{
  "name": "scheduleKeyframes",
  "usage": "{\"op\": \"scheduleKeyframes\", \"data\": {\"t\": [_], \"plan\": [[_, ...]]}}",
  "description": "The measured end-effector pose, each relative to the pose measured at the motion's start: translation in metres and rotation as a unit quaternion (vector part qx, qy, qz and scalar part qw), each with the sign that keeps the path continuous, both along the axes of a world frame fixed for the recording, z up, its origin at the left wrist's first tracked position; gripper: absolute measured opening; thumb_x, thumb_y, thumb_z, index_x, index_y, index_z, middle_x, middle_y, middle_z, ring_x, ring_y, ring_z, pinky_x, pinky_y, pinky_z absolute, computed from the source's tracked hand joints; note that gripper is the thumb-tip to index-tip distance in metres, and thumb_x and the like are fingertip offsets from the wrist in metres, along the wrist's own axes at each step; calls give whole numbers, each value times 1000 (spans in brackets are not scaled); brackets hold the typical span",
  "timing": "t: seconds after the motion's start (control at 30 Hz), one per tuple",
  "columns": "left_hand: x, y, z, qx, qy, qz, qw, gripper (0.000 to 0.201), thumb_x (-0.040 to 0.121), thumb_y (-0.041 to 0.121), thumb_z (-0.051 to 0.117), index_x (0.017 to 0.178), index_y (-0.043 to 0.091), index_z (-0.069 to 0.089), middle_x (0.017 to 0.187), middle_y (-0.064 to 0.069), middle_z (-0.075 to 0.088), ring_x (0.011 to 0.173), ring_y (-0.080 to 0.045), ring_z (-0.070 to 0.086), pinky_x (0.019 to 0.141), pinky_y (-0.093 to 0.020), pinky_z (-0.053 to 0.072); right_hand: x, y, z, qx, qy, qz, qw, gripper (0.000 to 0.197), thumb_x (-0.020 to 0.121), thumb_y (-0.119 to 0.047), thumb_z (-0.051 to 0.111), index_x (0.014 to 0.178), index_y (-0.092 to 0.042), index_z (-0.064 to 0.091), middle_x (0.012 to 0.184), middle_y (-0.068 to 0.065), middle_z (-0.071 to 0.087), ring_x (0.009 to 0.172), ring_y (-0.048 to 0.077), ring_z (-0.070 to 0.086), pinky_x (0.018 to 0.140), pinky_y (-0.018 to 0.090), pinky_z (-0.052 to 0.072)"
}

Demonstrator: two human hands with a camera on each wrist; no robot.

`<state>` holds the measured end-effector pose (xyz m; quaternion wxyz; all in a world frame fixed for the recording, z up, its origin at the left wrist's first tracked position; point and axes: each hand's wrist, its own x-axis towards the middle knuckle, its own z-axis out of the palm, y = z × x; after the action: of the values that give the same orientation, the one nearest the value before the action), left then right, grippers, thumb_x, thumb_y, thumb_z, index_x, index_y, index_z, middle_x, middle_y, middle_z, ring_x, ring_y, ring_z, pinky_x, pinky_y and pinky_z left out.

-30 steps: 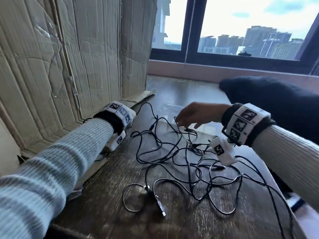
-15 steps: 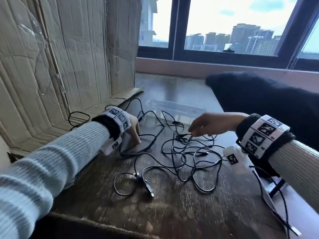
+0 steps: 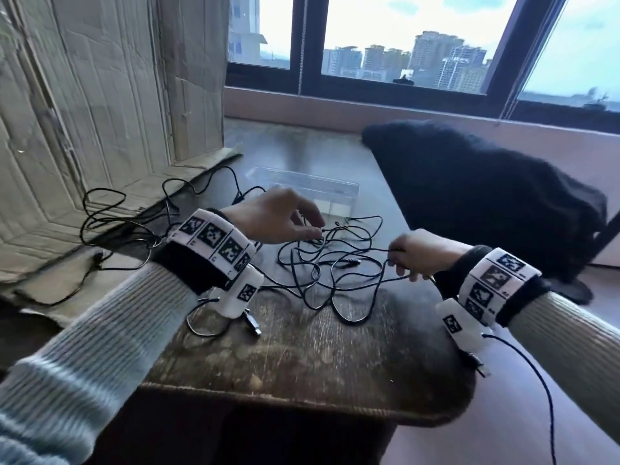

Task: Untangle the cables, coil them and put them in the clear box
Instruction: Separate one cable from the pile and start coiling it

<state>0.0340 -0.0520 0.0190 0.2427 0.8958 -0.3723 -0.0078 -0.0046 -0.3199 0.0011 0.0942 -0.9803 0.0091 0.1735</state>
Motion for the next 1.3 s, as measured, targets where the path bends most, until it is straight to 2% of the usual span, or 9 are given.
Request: {"op": "scheduleKeyframes", "data": {"t": [0.13, 0.27, 0.4, 0.53, 0.63, 0.8, 0.93, 1.2, 1.3], "plan": [[2, -6, 3, -4, -2, 18, 1000, 33, 84, 38, 69, 114, 24, 67, 107, 5, 71, 93, -1, 66, 84, -24, 54, 4, 5, 44, 161, -104, -23, 981, 28, 100, -23, 41, 106, -8, 64, 92, 8, 72, 70, 24, 64, 51, 24, 49], [1, -29, 14, -42, -13, 26, 999, 83, 80, 49, 66, 144, 6, 32, 139, -8, 50, 123, -16, 52, 92, -23, 48, -7, 23, 92, 335, -116, 12, 935, 37, 102, -32, 40, 111, -3, 60, 99, 17, 70, 80, 33, 67, 59, 31, 55], [1, -61, 19, -179, 90, 3, 980, 95, 79, 31, 74, 145, -1, 14, 128, -8, 58, 111, -16, 62, 79, -19, 55, -17, 40, 128, 442, -181, 42, 877, 43, 102, -34, 38, 115, 2, 58, 95, 17, 69, 80, 34, 69, 68, 40, 59], [1, -82, 16, -184, 65, -15, 981, 65, 85, 18, 70, 139, 3, 35, 108, -6, 68, 92, -13, 68, 80, -23, 56, -18, 48, 157, 514, -264, 5, 816, 34, 100, -33, 44, 111, -6, 62, 102, 11, 71, 91, 31, 70, 77, 40, 60], [0, -96, 15, -143, 75, -40, 986, 17, 96, 28, 50, 104, 21, 63, 107, -9, 61, 101, -23, 57, 90, -36, 45, -20, 49, 177, 519, -321, -6, 793, 32, 102, -36, 39, 98, -17, 64, 106, 5, 65, 96, 25, 65, 87, 43, 57], [-7, -91, 36, -279, 194, -72, 938, 70, 90, 62, 32, 69, 1, 58, 85, 9, 65, 83, -5, 59, 84, -26, 39, -18, 39, 200, 538, -396, -25, 744, 25, 98, -32, 41, 103, -24, 64, 124, 2, 52, 115, 22, 54, 95, 47, 51], [-7, -76, 47, -278, 255, -106, 920, 64, 58, 68, 70, 88, 12, 65, 102, -7, 70, 99, -23, 66, 94, -39, 48, -9, 24, 207, 611, -389, -50, 688, 27, 96, -29, 48, 117, -21, 63, 131, -2, 51, 120, 20, 49, 96, 48, 49], [-11, -51, 61, -230, 187, -66, 953, 35, 91, 31, 60, 107, -1, 65, 74, 0, 54, 55, -7, 41, 51, -15, 35, -7, 9, 196, 653, -358, -38, 666, 22, 98, -30, 46, 111, -20, 61, 116, 1, 69, 108, 20, 63, 86, 43, 56], [-13, -39, 69, -272, 183, -59, 943, 35, 97, 30, 48, 83, 6, 69, 55, 9, 50, 47, -7, 37, 48, -19, 31, -5, 5, 171, 584, -347, -104, 726, 22, 99, -18, 48, 117, -15, 60, 106, 0, 68, 75, 11, 68, 60, 24, 56]]}}
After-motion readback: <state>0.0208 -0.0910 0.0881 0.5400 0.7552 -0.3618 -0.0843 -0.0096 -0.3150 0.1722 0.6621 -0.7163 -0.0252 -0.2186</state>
